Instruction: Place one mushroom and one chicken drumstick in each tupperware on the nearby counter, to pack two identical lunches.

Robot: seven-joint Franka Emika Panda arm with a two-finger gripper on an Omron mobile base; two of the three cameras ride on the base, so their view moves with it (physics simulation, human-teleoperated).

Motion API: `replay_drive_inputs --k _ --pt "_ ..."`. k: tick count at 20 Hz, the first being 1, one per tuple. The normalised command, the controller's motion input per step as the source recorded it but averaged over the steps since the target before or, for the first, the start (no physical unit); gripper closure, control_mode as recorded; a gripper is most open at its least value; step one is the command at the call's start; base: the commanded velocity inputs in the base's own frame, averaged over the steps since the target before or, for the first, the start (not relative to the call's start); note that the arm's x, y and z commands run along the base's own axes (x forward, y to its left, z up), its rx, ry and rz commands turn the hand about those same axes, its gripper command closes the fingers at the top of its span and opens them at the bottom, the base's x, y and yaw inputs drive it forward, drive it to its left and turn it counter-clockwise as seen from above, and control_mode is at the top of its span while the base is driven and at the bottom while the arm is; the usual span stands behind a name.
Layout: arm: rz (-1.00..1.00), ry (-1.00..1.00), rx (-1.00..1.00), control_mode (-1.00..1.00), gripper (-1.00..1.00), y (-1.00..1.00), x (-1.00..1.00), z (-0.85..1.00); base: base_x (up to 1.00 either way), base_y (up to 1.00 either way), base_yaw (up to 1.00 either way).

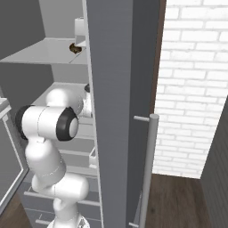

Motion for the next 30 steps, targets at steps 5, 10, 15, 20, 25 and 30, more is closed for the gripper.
replay_drive_inputs --k 5,10,15,20,25,30 --pt "0.0 -0.03 0.0 -1.0 -1.0 0.0 0.28 -0.15 0.0 0.0 0.0" --pt "0.0 0.0 0.0 -1.0 1.0 0.0 -0.02 -0.49 0.0 0.0 0.0" --pt "0.0 -0.03 0.0 -1.0 1.0 0.0 -0.17 -0.31 0.0 0.0 0.0" --pt "0.0 -0.03 0.0 -1.0 1.0 0.01 -0.06 0.0 0.0 0.0 0.0" --pt "0.0 -0.21 0.0 -1.0 1.0 0.52 -0.86 0.56 0.0 0.0 0.0" --pt "0.0 -0.17 0.0 -1.0 1.0 0.26 -1.0 0.98 0.0 0.0 0.0"
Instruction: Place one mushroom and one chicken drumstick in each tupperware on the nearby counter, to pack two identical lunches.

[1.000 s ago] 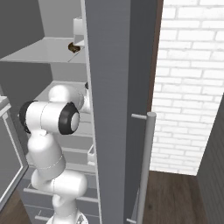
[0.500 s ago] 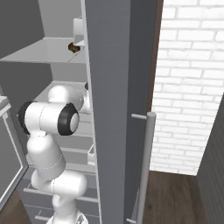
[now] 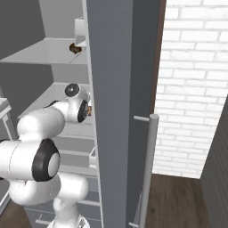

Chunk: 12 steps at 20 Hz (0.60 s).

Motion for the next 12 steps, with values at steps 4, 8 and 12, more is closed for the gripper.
replay_drive_inputs --k 4,8,12 --pt "0.0 -0.17 0.0 -1.0 1.0 0.03 -1.0 1.0 0.0 0.0 0.0" --pt "0.0 -0.08 0.02 -1.0 1.0 0.0 -1.0 1.0 0.0 0.0 0.0" --pt "0.01 -0.01 0.02 -1.0 1.0 0.01 -1.0 1.0 0.0 0.0 0.0"
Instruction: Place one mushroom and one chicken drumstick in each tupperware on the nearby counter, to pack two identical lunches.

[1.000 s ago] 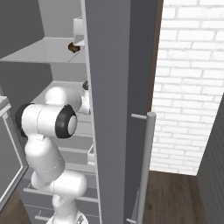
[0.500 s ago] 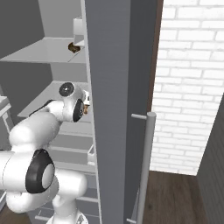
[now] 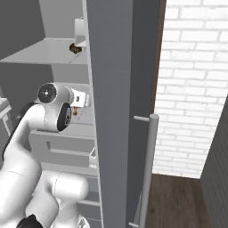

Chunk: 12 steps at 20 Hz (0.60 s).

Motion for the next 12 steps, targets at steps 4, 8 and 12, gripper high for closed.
replay_drive_inputs --k 4,8,12 --pt "0.11 0.01 0.0 -1.0 1.0 0.05 -1.0 0.63 0.0 0.0 0.0" --pt "0.11 0.0 0.0 -1.0 1.0 0.0 -1.0 0.18 0.0 0.0 0.0" --pt "0.09 0.0 0.0 -1.0 1.0 0.11 -1.0 0.0 0.0 0.0 0.0"
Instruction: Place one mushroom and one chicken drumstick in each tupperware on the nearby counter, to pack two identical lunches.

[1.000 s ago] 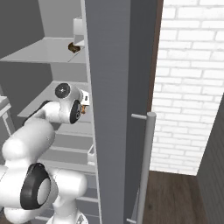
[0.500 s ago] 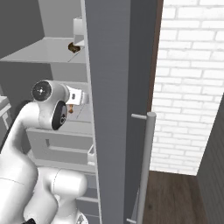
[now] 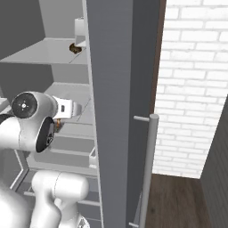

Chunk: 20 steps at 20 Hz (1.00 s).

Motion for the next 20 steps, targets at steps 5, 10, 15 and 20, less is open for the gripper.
replay_drive_inputs --k 5,10,15,20 --pt "0.05 0.0 -0.05 1.0 1.0 0.2 -0.6 0.0 -0.4 0.13 0.04" --pt "0.0 0.0 0.0 1.0 1.0 0.0 0.0 0.0 -1.0 0.18 0.29" --pt "0.0 0.0 0.0 1.0 1.0 0.0 0.0 0.0 -1.0 0.0 0.52" --pt "0.0 0.0 0.0 1.0 1.0 0.0 0.0 0.0 -0.57 0.44 0.73"
